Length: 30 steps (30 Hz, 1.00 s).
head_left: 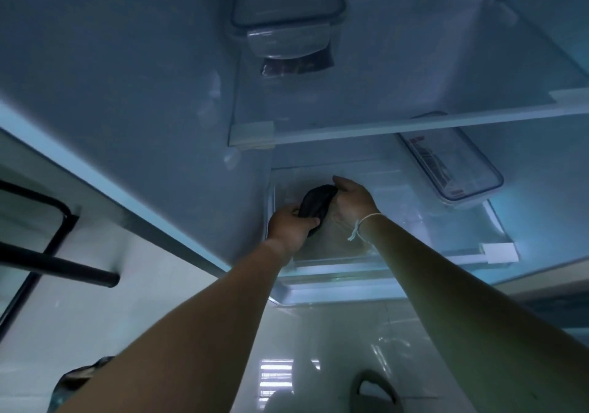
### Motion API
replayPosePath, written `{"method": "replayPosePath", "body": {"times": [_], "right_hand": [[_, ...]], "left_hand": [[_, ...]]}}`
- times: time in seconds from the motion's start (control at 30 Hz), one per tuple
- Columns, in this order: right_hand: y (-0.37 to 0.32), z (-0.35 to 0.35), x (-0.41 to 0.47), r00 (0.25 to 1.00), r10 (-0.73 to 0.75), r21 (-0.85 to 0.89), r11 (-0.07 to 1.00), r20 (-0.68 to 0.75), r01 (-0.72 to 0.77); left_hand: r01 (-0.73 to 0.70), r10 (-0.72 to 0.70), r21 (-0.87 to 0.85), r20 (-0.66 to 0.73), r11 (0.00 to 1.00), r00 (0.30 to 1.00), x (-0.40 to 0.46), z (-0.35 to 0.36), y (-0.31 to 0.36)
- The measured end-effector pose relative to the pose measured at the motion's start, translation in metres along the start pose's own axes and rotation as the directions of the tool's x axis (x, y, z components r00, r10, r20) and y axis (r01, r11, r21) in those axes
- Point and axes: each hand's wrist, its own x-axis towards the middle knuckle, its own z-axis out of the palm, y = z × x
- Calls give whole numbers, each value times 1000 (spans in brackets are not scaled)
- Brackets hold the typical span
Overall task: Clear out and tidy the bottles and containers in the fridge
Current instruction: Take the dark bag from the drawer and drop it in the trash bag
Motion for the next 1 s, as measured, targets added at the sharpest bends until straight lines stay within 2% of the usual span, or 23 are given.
{"method": "replayPosePath", "body": {"times": [0.23, 0.33, 0.5, 0.73, 1.0], "right_hand": [[5, -18, -40, 988, 142, 211, 969, -59, -127], [3, -27, -63, 983, 168, 259, 955, -77, -143], [-3, -31, -111, 982, 184, 318, 934, -40, -162], [-9, -15, -190, 980, 198, 250, 948, 22, -197], [-22, 28, -250, 974, 194, 93, 974, 115, -205]], "left_hand": [[25, -19, -64, 94, 998, 995, -31, -7, 1], [40, -24, -93, 165, 995, 986, -57, -21, 13], [39, -18, -111, 183, 993, 983, -107, -49, 23], [62, -40, -109, 193, 992, 980, -182, -88, 5], [138, -107, -239, 140, 961, 984, -232, -140, -32]]}}
